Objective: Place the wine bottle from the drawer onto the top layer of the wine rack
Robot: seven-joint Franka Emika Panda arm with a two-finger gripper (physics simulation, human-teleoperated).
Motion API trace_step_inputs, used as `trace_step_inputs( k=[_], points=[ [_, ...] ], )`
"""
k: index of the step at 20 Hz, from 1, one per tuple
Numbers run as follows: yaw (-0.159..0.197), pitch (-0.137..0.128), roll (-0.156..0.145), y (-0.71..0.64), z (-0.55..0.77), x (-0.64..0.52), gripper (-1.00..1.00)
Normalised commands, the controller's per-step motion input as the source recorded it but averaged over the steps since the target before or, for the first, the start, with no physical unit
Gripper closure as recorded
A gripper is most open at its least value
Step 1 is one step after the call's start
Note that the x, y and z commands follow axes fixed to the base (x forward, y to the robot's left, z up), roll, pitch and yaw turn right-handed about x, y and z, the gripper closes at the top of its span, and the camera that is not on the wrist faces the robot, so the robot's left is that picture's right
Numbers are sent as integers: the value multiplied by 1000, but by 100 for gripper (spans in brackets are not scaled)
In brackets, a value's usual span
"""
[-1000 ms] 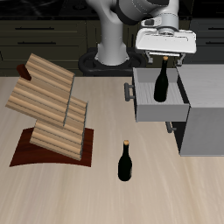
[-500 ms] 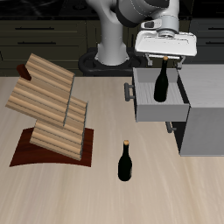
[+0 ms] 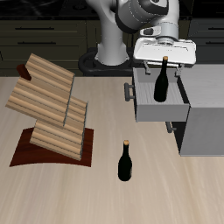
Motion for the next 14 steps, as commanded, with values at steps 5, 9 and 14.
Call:
trace_step_inputs(
  k=[5,9,14],
  points=[
    [6,-1,1,2,-49,69,-100],
    [46,8,51,73,-134,170,-100],
    [-16,20,30,26,-110,-7,100]
  ],
)
